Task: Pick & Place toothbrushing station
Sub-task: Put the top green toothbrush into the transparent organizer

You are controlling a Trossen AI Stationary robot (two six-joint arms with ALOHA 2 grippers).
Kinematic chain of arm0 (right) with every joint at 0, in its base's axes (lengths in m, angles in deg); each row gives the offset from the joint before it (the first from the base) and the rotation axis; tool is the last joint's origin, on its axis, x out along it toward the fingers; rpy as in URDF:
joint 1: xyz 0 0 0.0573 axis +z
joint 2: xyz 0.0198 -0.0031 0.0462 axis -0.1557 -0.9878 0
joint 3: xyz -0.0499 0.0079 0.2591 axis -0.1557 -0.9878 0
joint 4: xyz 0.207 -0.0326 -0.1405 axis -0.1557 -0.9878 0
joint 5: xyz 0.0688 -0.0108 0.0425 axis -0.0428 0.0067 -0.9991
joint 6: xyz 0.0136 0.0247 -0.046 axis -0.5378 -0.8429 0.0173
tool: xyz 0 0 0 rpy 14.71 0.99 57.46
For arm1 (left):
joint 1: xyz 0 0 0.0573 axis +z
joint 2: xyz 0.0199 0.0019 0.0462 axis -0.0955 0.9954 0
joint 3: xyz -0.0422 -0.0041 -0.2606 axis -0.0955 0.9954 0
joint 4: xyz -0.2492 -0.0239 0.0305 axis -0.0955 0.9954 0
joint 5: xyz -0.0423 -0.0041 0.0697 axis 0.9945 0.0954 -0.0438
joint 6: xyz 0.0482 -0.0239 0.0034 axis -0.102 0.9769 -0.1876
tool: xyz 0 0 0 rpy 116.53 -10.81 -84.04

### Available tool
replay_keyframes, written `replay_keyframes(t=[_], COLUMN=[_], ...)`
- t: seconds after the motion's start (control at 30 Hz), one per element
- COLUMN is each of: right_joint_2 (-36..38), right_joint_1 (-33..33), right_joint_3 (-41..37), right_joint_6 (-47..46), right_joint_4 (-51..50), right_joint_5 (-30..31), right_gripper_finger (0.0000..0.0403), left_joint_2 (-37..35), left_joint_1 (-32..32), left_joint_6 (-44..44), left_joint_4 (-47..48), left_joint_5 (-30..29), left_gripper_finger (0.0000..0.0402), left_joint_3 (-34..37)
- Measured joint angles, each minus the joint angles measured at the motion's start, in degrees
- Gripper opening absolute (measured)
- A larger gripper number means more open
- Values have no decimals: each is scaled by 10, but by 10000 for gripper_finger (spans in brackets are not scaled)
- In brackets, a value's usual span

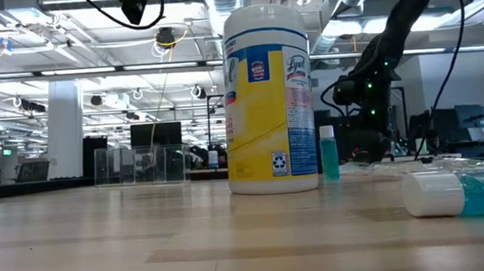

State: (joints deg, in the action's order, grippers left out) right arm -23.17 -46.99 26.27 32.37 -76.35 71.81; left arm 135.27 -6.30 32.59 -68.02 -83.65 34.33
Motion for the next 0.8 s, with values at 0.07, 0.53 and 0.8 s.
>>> replay_keyframes(t=[0.07, 0.53, 0.8], right_joint_2=[0, 41, 144], right_joint_1=[0, 10, 21], right_joint_3=[2, 4, 4], right_joint_6=[-4, -22, -43], right_joint_4=[-2, 0, 11], right_joint_5=[-9, -90, -186], right_gripper_finger=[13, 0, 0], left_joint_2=[0, 0, 0], left_joint_1=[0, 0, 0], left_joint_6=[0, 0, 0], left_joint_4=[0, 0, 0], left_joint_5=[0, 0, 0], left_gripper_finger=[0, 0, 0], left_joint_3=[0, 0, 0])
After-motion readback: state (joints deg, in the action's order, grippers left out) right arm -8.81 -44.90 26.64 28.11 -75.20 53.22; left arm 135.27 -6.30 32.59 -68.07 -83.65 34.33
